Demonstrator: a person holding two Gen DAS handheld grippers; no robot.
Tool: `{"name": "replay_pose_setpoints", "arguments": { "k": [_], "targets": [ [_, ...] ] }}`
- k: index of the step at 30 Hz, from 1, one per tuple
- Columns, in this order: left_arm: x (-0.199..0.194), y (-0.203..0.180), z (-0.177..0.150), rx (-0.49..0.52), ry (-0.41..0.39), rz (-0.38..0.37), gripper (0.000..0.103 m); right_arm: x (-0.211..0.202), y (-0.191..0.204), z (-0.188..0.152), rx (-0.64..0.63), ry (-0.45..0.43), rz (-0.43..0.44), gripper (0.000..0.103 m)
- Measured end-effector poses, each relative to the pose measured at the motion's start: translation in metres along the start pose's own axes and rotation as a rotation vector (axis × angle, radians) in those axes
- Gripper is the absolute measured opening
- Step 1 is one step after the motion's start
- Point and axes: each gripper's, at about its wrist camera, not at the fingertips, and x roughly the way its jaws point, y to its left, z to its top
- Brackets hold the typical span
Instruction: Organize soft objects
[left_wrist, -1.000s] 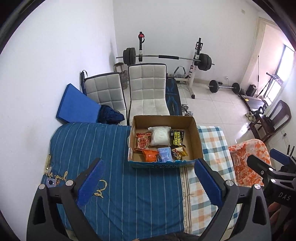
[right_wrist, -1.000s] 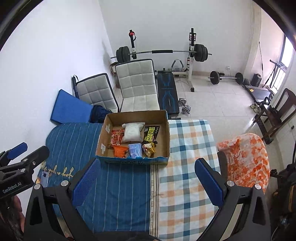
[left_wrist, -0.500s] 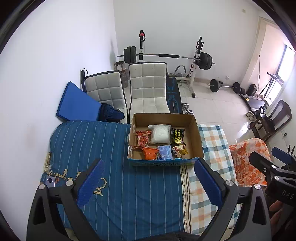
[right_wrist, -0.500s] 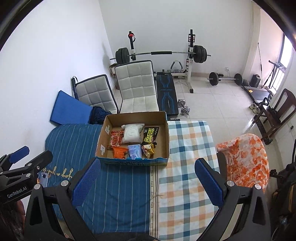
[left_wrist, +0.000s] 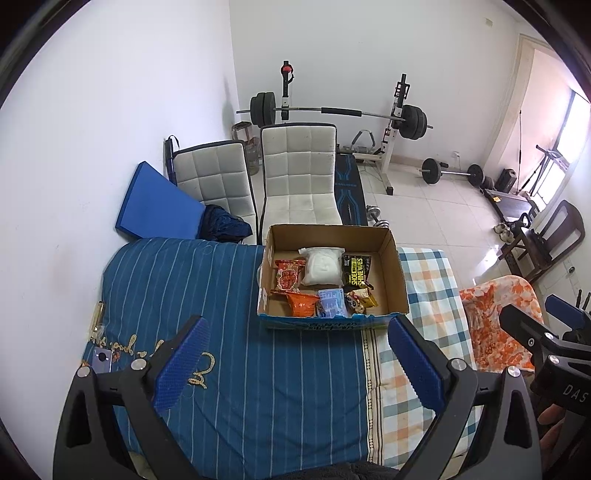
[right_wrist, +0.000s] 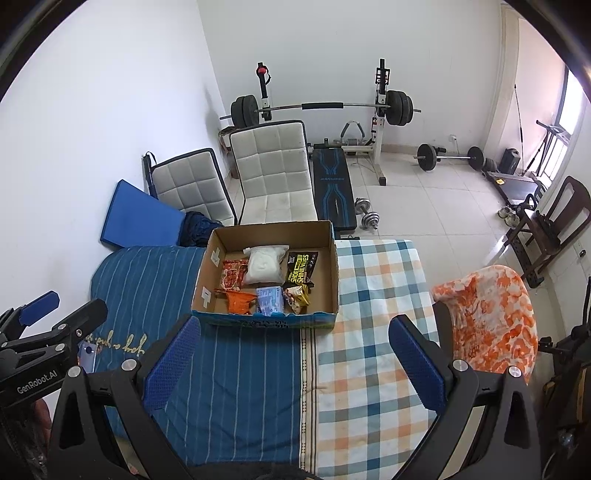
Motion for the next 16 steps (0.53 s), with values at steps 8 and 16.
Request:
{"name": "replay_pose_setpoints", "arguments": {
  "k": [8, 16],
  "targets": [
    [0.0003, 0.0002, -0.0012, 0.001, -0.001, -0.004, 0.100, -0.0017, 0.0015, -0.0008, 0.002, -0.005, 0.005, 0.103],
    [-0.0030, -0.0002, -0.0034, -0.001, -0.017, 0.008, 0.100, -0.0022, 0.0036, 0.0005, 0.005, -0.010, 0.000, 0.103]
  ]
}}
